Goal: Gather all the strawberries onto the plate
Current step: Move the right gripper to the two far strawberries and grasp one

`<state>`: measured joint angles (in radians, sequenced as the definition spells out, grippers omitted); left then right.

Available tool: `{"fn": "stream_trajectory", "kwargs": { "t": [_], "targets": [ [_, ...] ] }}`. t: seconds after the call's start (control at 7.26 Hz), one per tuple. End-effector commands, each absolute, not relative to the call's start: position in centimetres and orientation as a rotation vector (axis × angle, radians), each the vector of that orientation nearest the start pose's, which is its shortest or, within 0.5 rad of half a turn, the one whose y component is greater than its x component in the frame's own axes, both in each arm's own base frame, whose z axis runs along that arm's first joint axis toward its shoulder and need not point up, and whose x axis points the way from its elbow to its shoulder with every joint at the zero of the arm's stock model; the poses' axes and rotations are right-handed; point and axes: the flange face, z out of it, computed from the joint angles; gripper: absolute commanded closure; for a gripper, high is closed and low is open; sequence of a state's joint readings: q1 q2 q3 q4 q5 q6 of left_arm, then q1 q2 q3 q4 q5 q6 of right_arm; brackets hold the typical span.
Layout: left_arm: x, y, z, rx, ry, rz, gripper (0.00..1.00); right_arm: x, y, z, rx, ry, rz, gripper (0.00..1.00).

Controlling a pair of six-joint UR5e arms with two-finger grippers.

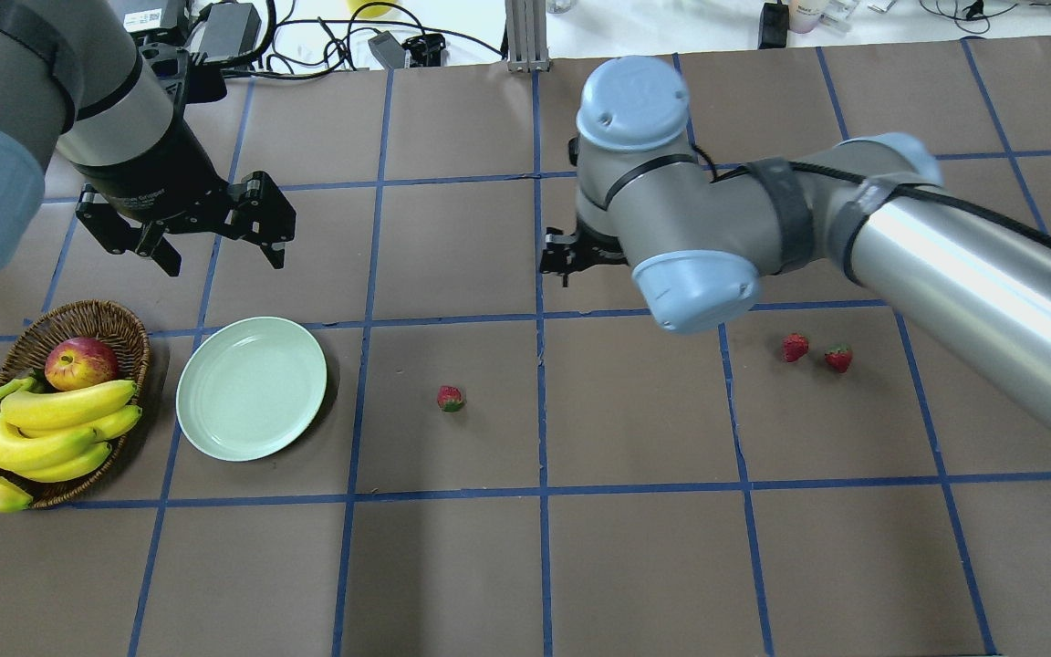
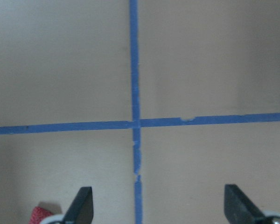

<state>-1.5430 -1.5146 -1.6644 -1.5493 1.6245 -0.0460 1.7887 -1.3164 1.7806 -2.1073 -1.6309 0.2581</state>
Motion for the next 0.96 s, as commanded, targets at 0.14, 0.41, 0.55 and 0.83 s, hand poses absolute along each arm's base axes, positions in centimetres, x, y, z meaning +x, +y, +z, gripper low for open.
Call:
{"fn": "stream_trajectory", "kwargs": {
  "t": [0.14, 0.41, 0.55, 0.83],
  "targets": [
    [-11.5, -46.9, 47.1, -0.113, 3.086, 0.025, 0.00, 9.3, -53.2, 28.2, 0.081, 3.284, -0.046, 0.00],
    [-11.5, -47.0, 47.1, -0.113, 3.086, 0.028, 0.00, 6.5, -50.8, 23.6, 0.230, 3.260, -0.039, 0.00],
    [-11.6, -47.0, 47.1, -0.111, 3.086, 0.025, 0.00, 6.7, -49.1, 21.3, 0.351, 3.245, -0.126, 0.00],
    [-11.6, -46.9, 46.6, -0.110, 3.089, 0.037, 0.00, 6.9, -48.5, 20.1, 0.573, 3.201, -0.119, 0.00]
  ]
}}
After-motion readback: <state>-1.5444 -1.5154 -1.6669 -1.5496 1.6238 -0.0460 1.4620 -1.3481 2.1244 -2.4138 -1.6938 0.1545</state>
